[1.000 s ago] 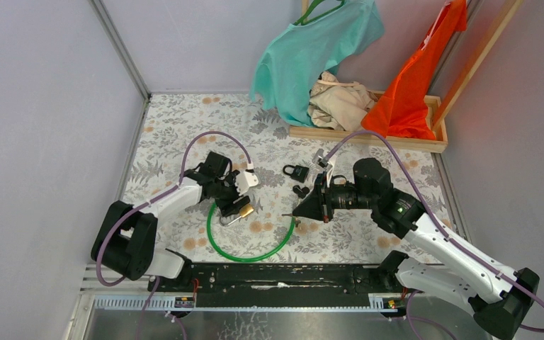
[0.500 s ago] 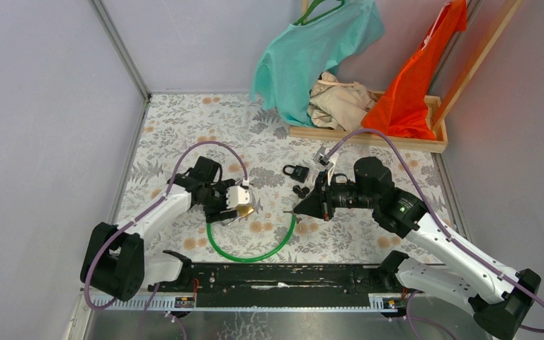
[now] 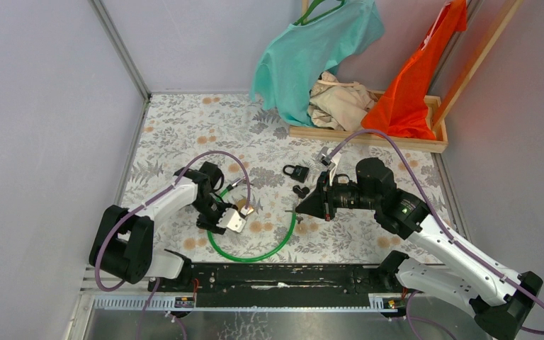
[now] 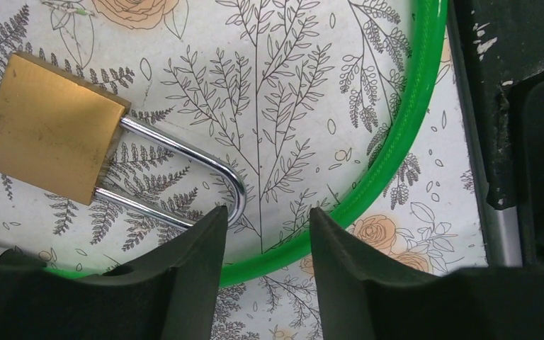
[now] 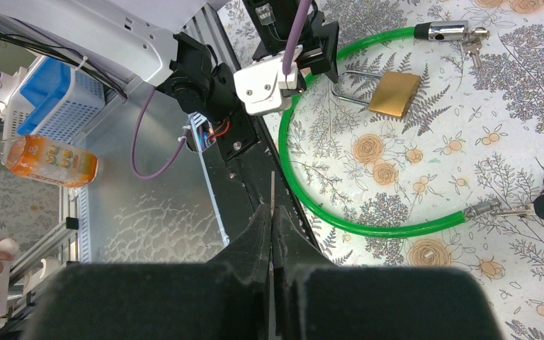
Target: Unlock with the key
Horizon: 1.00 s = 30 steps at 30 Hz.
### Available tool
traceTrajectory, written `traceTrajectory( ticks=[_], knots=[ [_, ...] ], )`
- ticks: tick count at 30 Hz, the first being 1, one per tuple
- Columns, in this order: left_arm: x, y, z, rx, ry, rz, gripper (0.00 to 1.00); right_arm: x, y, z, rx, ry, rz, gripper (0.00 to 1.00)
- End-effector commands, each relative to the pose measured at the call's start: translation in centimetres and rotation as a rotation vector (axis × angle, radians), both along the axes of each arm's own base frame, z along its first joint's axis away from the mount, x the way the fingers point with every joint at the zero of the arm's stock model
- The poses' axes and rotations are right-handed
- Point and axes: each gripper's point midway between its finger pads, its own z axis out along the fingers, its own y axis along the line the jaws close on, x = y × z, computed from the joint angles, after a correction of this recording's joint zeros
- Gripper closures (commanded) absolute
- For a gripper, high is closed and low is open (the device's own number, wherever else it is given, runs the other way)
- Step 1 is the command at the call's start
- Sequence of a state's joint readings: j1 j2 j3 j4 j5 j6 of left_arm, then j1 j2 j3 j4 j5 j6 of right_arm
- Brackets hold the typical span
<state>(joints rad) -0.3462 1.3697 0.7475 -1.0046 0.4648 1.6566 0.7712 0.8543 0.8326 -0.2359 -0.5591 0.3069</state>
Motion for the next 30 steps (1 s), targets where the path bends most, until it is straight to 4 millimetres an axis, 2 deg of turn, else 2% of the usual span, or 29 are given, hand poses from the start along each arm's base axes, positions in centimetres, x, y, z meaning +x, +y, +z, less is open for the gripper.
traceTrajectory(
  ticks=[1,4,7,16,21,25,30],
  knots=[
    [1.2,-0.3,0.0,-0.005,-0.048,-0.056,0.49,0.5,0.1,2.5,0.05,-0.061,-0.014,1.0],
    [1.8,-0.6,-0.3,-0.014,-0.074,-0.044,0.56,0.5,0.1,2.4,0.046,-0.055,-0.012,1.0],
    [2.1,-0.6,-0.7,-0.004,-0.093,-0.038,0.57,0.4,0.2,2.3,0.045,-0.048,-0.012,1.0],
    [1.1,0.5,-2.2,0.083,-0.075,-0.118,0.57,0.4,0.1,2.7,0.049,-0.046,-0.016,1.0],
    [0.7,0.9,-2.8,0.12,-0.074,-0.106,0.63,0.4,0.0,2.8,0.041,-0.048,-0.015,1.0],
    [0.4,1.7,-2.6,0.182,-0.09,-0.06,0.73,0.4,0.0,2.9,0.042,-0.048,-0.019,1.0],
    [0.5,1.2,-0.2,0.158,-0.167,-0.049,0.86,0.5,-0.1,3.1,0.043,-0.056,-0.024,1.0]
  ],
)
